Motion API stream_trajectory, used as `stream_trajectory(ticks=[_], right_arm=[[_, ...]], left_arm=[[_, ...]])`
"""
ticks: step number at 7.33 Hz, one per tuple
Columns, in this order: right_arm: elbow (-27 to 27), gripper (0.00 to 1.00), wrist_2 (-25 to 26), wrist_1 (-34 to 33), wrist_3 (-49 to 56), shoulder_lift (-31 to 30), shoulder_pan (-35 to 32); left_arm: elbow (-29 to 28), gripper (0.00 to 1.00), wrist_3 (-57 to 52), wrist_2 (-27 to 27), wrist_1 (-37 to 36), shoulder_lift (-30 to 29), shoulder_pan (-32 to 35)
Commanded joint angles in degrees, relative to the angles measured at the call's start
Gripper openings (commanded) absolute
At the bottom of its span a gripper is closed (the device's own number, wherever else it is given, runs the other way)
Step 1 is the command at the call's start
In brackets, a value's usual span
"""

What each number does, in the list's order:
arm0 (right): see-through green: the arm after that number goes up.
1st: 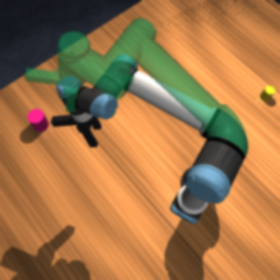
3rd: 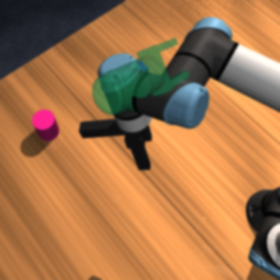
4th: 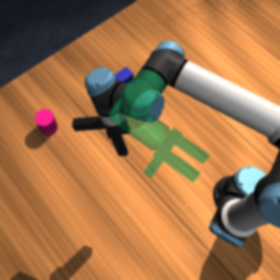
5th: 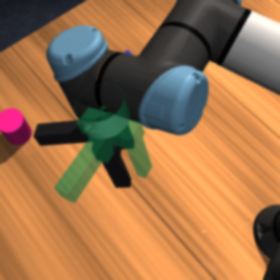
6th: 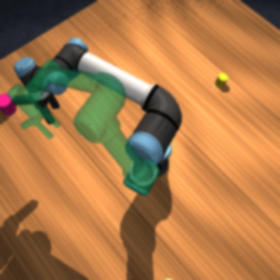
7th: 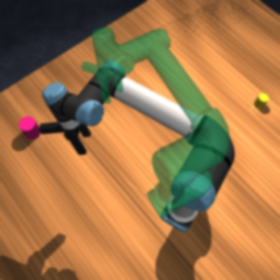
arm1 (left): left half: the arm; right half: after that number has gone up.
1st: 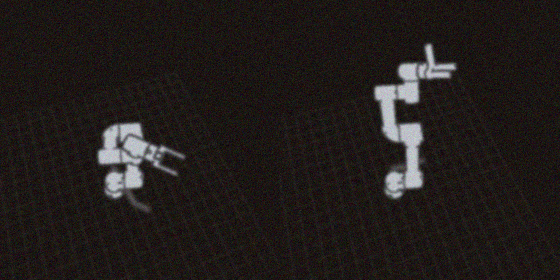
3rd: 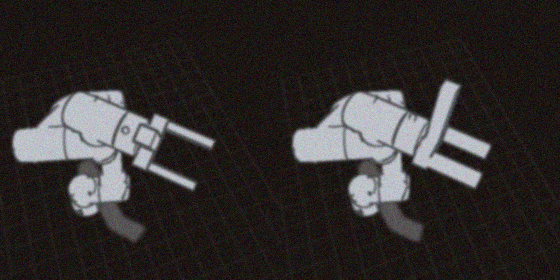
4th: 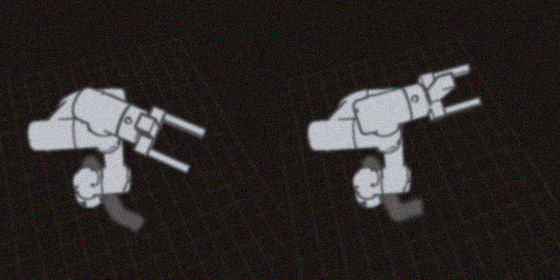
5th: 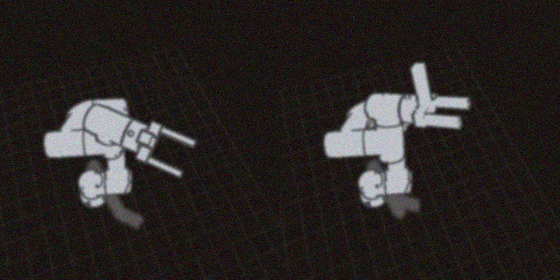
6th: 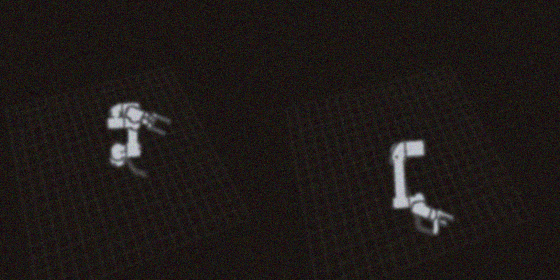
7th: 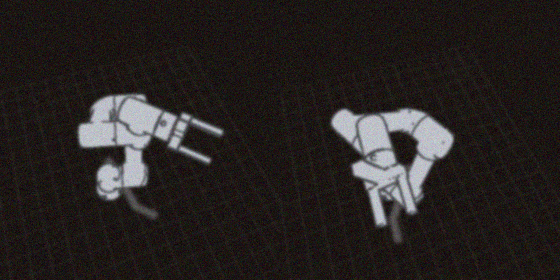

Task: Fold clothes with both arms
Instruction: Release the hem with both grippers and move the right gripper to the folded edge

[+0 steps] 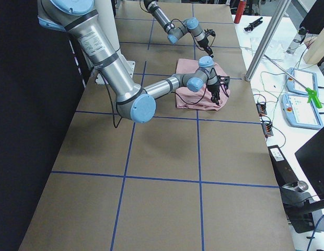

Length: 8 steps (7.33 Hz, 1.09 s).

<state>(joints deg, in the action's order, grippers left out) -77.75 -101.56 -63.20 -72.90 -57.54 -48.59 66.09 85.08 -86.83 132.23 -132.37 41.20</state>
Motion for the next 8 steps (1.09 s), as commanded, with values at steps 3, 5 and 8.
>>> stream_trajectory(ticks=[3,5,8], right_arm=[[-23.75,0.65,-1.80,0.18,-21.46,-17.69,9.81],[-23.24,0.65,0.91,0.01,-22.28,-18.05,13.42],[-21.48,0.64,1.02,-0.34,-22.19,-18.31,14.40]], left_arm=[[3.96,0.40,0.18,0.26,0.22,3.00,0.02],[3.96,0.41,0.18,0.35,0.30,3.43,0.02],[3.96,0.42,0.18,0.26,0.39,3.44,0.02]])
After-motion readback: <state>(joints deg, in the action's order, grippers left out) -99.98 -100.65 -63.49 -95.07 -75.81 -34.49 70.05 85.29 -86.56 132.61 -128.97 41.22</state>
